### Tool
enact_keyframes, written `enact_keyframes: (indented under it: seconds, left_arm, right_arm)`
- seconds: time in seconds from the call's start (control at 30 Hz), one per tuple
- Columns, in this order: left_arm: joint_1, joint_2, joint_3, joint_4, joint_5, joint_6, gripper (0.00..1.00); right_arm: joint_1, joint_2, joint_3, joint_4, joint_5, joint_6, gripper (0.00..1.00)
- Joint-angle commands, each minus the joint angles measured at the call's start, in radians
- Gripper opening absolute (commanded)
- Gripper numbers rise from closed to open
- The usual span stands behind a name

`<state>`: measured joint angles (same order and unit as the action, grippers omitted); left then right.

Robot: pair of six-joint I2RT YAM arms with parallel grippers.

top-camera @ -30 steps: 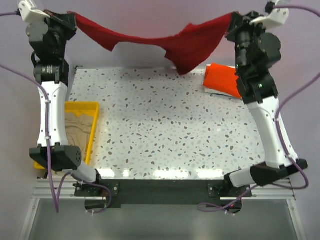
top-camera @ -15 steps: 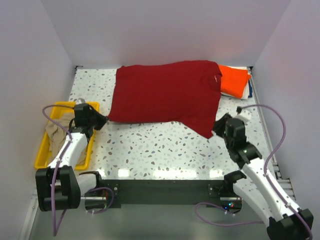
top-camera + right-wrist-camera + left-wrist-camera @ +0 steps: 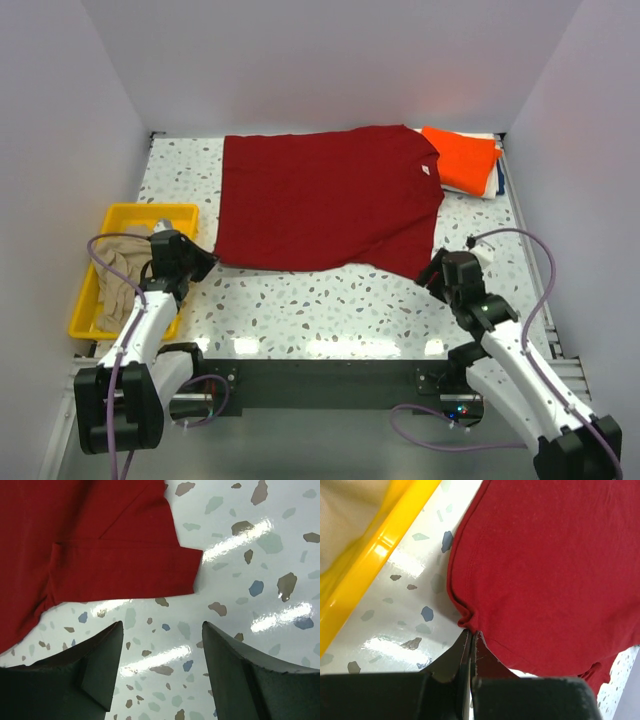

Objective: Fold and stack the t-shirts
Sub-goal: Flatten the tshirt out

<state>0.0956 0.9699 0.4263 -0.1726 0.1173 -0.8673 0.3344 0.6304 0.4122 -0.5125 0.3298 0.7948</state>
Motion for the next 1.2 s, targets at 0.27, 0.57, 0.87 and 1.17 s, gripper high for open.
enact_keyframes:
  seconds: [0.27, 0.57, 0.87, 1.17]
  left_arm:
    - [-0.002, 0.029, 0.069, 0.012, -0.036, 0.073, 0.00]
    - [-0.002, 0.026, 0.074, 0.028, -0.010, 0.080, 0.00]
    - [0.000, 0.032, 0.078, 0.024, -0.011, 0.091, 0.00]
    - [0.000, 0.032, 0.065, 0.028, -0.015, 0.091, 0.00]
  right_arm:
    - [-0.043, 0.489, 0.246, 0.123, 0.098, -0.088, 0.60]
    - [-0.230, 0.540, 0.143, 0.259, -0.072, -0.088, 0.56]
    - [-0.310, 0.634, 0.105, 0.362, -0.230, -0.032, 0.46]
    - [-0.327, 0.598, 0.079, 0.373, -0.287, -0.002, 0.28]
